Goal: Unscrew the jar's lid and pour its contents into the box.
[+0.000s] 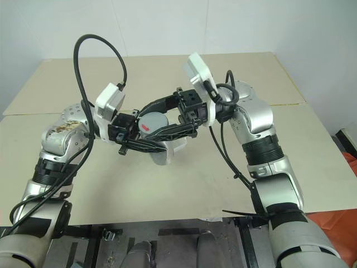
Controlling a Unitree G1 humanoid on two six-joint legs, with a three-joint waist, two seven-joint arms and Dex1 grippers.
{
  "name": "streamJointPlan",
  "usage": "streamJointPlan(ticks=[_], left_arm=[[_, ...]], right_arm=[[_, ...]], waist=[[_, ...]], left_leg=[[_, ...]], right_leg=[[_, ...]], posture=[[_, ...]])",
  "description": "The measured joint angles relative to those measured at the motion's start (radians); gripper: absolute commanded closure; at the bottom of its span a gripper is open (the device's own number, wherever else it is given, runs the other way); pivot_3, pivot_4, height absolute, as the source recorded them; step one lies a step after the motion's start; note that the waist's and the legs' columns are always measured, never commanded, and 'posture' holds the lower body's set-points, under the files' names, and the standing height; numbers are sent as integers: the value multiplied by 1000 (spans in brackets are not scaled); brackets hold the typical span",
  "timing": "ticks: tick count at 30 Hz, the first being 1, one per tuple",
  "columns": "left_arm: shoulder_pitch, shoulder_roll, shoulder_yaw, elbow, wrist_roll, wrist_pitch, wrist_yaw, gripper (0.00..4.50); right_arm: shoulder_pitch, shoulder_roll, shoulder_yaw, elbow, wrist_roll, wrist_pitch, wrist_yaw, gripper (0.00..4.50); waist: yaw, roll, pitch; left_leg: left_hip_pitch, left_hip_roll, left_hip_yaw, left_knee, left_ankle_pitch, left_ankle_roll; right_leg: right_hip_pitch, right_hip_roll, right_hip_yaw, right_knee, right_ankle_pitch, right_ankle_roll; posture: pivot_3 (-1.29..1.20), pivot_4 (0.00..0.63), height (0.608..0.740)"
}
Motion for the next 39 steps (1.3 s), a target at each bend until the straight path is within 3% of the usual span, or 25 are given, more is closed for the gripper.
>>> streamJointPlan(ticks=[11, 16, 20, 29, 39], left_arm=[[11, 11, 72, 76, 35, -48, 109, 2572], [2, -35, 52, 140, 101, -96, 165, 2572], [-12, -56, 34, 156, 105, -115, 161, 2572], [-26, -59, 31, 154, 108, -126, 154, 2572], [1, -16, 32, 92, 102, -87, 157, 2572]], right_arm=[[252, -173, -210, -389, 63, 218, -327, 47], [244, -104, -219, -587, 97, 420, -636, 47], [210, -38, -147, -618, 52, 468, -785, 47], [172, 26, -62, -540, -29, 430, -830, 47], [171, 22, -53, -501, -36, 388, -764, 47]], waist=[[1, 0, 0], [1, 0, 0], [1, 0, 0], [0, 0, 0], [-1, 0, 0]], left_leg=[[0, 0, 0, 0, -3, 5], [1, 0, 0, 0, -3, 5], [0, 0, 0, 0, -3, 5], [0, 0, 0, 0, -3, 5], [0, 0, -1, 0, -3, 5]], right_leg=[[0, 0, 0, 5, 0, 0], [0, 0, 1, 7, 0, 0], [0, 0, 0, 6, 0, 0], [-1, 0, 0, 6, 0, 0], [-1, 0, 0, 6, 0, 0]], posture=[[0, 150, 740], [0, 150, 740], [0, 150, 740], [0, 150, 740], [0, 150, 740]])
